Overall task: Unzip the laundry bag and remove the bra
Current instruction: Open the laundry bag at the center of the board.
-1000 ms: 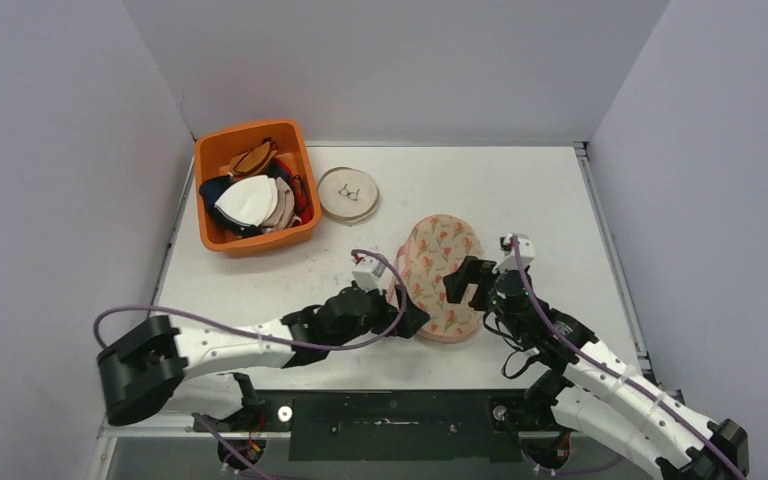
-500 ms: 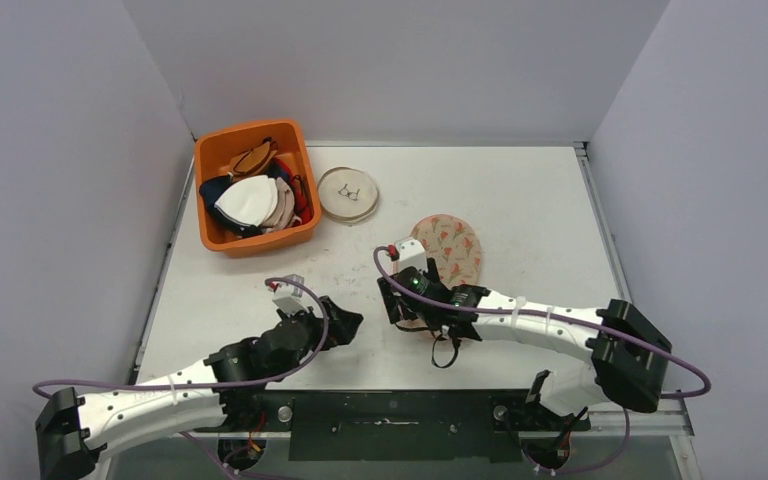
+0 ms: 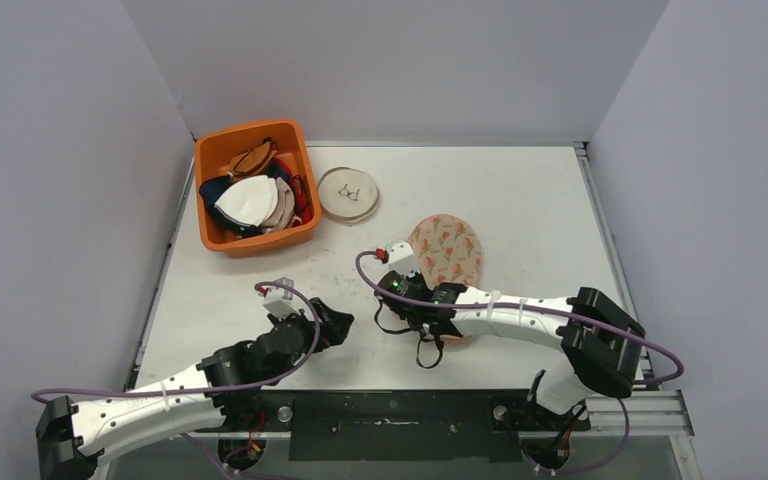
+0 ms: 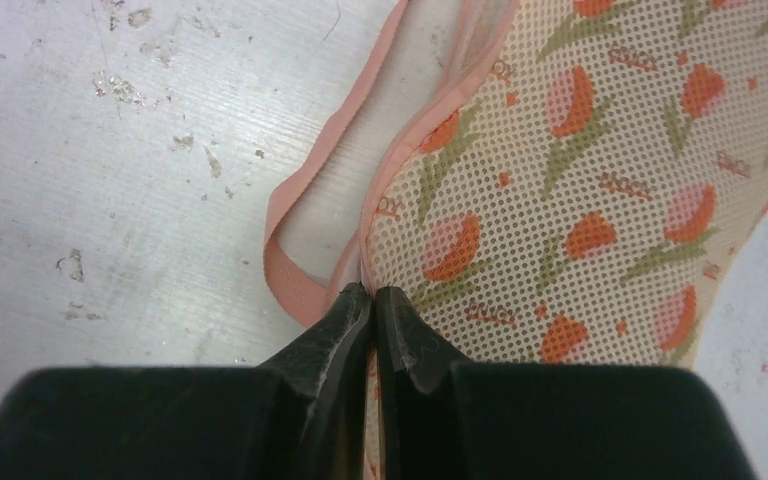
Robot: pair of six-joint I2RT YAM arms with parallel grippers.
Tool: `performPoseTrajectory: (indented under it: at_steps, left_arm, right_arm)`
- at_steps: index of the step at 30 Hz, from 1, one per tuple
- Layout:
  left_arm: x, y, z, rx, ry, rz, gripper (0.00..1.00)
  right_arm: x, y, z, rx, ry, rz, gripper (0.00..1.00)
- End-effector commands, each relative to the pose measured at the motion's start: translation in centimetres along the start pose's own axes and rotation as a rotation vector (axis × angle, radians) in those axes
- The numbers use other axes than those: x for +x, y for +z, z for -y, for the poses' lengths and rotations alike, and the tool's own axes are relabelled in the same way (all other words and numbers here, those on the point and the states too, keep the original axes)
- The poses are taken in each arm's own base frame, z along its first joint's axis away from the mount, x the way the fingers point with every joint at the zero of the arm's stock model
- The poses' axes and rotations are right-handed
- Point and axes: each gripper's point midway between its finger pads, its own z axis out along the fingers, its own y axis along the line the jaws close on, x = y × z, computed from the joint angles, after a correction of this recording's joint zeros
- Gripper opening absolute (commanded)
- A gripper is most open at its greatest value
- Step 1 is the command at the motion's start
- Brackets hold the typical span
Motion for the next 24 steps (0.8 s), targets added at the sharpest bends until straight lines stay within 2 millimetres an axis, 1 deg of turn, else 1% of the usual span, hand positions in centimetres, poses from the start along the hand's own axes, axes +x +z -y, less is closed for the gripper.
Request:
performPoseTrajectory:
  at_steps: [1,4,6,9,10,11,13,14,15,17,19,20,21,23,24]
  left_arm:
    - [-0.4,0.4,0.1,-0.005,0.001,0.026,0.91]
    - [-0.9,0.8,1.2,0.015,0.011,0.036,0.91]
    - [-1.2,1.3,2.2,0.036,0.017,0.036,0.92]
    - [-1.6,2.5,3.9,0.068,0.025,0.024,0.93]
    - [-1.9,3.0,4.9,0.090,0.020,0.018,0.93]
    - [-1.4,3.7,5.2,0.091,0.029,-0.014,0.93]
    - [-1.4,4.8,6.0,0.098,0.025,-0.045,0.93]
    - [-1.4,5.3,6.2,0.097,0.026,-0.056,0.93]
    - [-1.3,5.7,6.5,0.098,0.028,-0.067,0.92]
    - [-1.1,6.4,6.9,0.091,0.031,-0.080,0.92]
    - [-1.1,6.9,6.9,0.079,0.023,-0.087,0.92]
    - [-1.2,7.1,6.8,0.069,0.018,-0.089,0.92]
    - [-1.2,7.3,6.7,0.061,0.013,-0.091,0.92]
    - [-1.3,7.5,6.5,0.049,0.010,-0.092,0.92]
    - [-1.3,7.5,6.4,0.046,0.009,-0.092,0.92]
  right_arm:
    - [-4.2,-3.7,2.2,0.060,0.111,0.152,0.05]
    - [-4.7,-5.8,4.7,0.105,0.191,0.208,0.05]
    - [-4.5,-7.2,6.6,0.143,0.247,0.241,0.05]
    - [-3.5,-8.8,9.7,0.206,0.323,0.275,0.05]
    - [-2.9,-9.3,10.8,0.232,0.349,0.277,0.05]
    - [-2.4,-9.7,11.8,0.251,0.392,0.284,0.05]
    - [-1.5,-10.7,14.1,0.294,0.472,0.303,0.05]
    - [-1.3,-11.5,15.2,0.300,0.526,0.329,0.05]
    - [-0.8,-11.8,16.1,0.320,0.562,0.335,0.05]
    - [-0.4,-13.4,18.1,0.330,0.661,0.393,0.05]
    - [0.1,-14.4,19.6,0.353,0.734,0.433,0.05]
    - [0.2,-15.0,20.4,0.367,0.770,0.457,0.10]
    - [0.4,-15.5,20.9,0.377,0.793,0.471,0.25]
    - [0.7,-16.1,21.8,0.408,0.825,0.488,0.58]
    - [0.8,-16.3,22.0,0.420,0.829,0.489,0.69]
